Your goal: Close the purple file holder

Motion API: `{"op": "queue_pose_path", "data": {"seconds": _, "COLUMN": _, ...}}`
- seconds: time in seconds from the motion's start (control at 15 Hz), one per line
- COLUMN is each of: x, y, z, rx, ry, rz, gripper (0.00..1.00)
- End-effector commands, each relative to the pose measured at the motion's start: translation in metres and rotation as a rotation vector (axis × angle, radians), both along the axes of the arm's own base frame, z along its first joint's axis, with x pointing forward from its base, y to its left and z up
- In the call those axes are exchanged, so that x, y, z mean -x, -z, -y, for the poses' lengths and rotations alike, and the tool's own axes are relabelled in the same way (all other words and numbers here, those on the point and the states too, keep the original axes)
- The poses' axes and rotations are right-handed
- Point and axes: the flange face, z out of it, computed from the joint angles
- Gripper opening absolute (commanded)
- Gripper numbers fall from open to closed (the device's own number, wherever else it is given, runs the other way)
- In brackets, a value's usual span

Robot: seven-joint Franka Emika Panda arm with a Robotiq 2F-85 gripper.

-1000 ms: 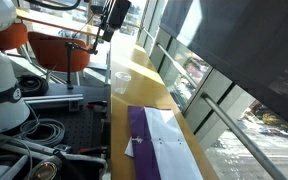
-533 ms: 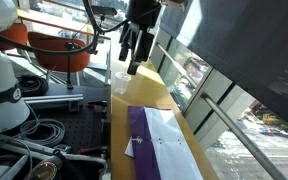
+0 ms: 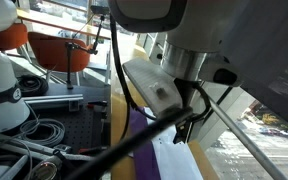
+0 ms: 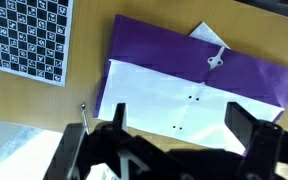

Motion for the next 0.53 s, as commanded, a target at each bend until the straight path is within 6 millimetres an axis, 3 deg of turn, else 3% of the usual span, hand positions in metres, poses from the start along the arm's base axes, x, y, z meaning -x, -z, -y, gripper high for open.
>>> {"op": "queue_pose_path", "data": {"seconds": 0.0, "x": -0.041, "y": 0.028, "z": 0.028, "rx": -0.091, "ry": -0.018, "rz": 0.010, "gripper": 1.00}}
{"op": "queue_pose_path", "data": {"seconds": 0.2, "x": -0.081, "y": 0.074, "z": 0.048, "rx": -0.189, "ry": 0.016, "rz": 0.003, "gripper": 1.00}}
{"op": "queue_pose_path", "data": {"seconds": 0.47, "x": -0.130, "y": 0.138, "z": 0.077, "rx": -0.160, "ry": 0.086, "rz": -0.068, "gripper": 1.00}}
